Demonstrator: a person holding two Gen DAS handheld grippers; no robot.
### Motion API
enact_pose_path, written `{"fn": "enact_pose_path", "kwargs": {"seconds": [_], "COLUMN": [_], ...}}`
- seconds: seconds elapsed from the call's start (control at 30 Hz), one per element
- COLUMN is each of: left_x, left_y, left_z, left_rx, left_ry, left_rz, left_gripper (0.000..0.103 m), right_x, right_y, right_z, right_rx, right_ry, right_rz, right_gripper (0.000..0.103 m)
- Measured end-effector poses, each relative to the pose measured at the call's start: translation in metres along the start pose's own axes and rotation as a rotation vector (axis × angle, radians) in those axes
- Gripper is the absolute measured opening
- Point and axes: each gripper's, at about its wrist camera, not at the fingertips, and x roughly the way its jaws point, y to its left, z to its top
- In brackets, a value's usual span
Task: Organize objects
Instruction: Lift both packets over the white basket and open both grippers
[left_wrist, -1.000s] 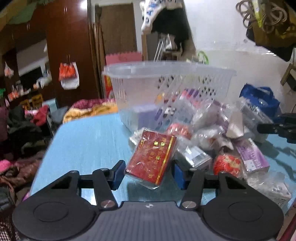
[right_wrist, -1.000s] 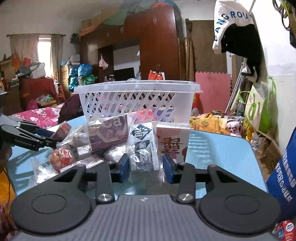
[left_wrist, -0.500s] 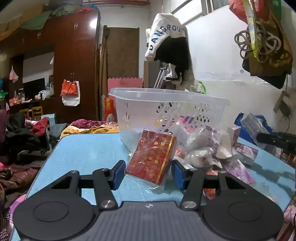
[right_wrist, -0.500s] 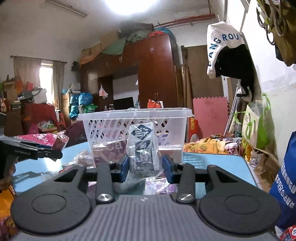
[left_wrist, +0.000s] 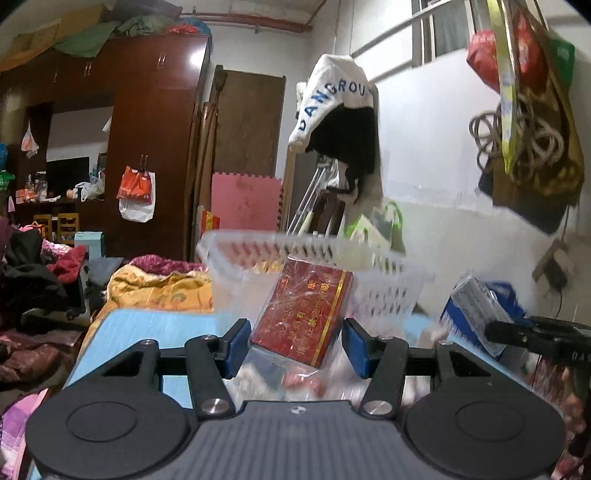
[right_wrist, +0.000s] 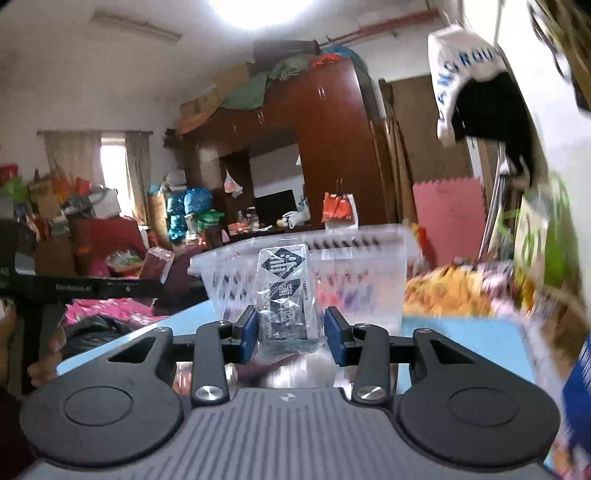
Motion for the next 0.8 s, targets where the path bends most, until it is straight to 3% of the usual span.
{"fn": "enact_pose_path", "kwargs": {"seconds": [0.1, 0.17, 0.3, 0.43, 0.67, 0.7, 0.73, 0.8], "left_x": [0.012, 0.022, 0.061, 0.103, 0.133, 0.135, 0.137, 0.142], "left_y": [-0.002, -0.003, 0.001, 0.013, 0.019, 0.019, 0.018, 0.016], "left_z": [0.033, 0.052, 0.087, 0.100, 0.088, 0.087, 0.086, 0.085], "left_rx": [-0.022, -0.038, -0.054, -0.084, -0.114, -0.127, -0.130, -0.120], "left_ry": [-0.014, -0.024, 0.032, 0.120, 0.158, 0.153, 0.151, 0.169], "left_rz": [-0.005, 0.030, 0.066, 0.090, 0.099, 0.104, 0.112, 0.141], "left_gripper": [0.058, 0.058, 0.058, 0.058, 0.058, 0.061, 0.072, 0.086], "right_x": [0.016, 0.035, 0.078, 0.111, 0.122, 0.124, 0.127, 0.130], "right_y": [0.009, 0.012, 0.013, 0.003, 0.000, 0.000, 0.001, 0.003], "right_z": [0.038, 0.060, 0.092, 0.099, 0.085, 0.086, 0.086, 0.082], "right_rx": [-0.050, -0.079, -0.133, -0.142, -0.173, -0.182, -0.192, -0.207], "right_ry": [0.000, 0.012, 0.085, 0.160, 0.200, 0.198, 0.207, 0.238], "right_rz": [0.003, 0.007, -0.060, -0.129, -0.186, -0.189, -0.196, -0.205], "right_gripper": [0.043, 0.043, 0.043, 0.042, 0.043, 0.045, 0.047, 0.077]}}
